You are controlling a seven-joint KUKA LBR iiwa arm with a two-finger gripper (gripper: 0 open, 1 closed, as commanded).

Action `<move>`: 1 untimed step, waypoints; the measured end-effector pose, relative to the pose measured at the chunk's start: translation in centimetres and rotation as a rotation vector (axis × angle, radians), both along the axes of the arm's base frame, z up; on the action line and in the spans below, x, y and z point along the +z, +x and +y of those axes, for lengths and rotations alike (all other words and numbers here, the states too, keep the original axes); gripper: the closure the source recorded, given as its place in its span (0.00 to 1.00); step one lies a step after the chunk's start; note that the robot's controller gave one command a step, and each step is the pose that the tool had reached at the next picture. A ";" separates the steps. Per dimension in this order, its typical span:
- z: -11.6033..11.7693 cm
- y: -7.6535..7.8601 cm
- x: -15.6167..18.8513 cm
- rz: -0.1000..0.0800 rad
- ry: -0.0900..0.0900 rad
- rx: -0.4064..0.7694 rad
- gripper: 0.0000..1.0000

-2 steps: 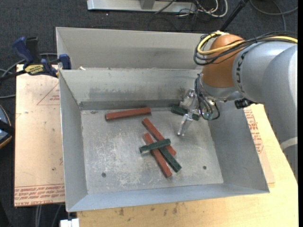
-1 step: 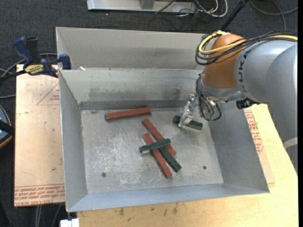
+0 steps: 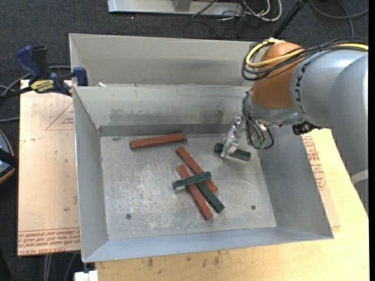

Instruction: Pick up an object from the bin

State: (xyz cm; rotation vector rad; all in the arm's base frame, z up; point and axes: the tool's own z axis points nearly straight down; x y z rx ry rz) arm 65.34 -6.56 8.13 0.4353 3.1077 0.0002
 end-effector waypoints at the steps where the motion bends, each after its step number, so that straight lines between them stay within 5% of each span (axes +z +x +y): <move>1: 0.0 0.0 0.1 0.000 0.000 0.000 1.00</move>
Offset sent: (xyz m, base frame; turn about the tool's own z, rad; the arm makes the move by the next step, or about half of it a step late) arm -0.0002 0.0000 0.0310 0.0000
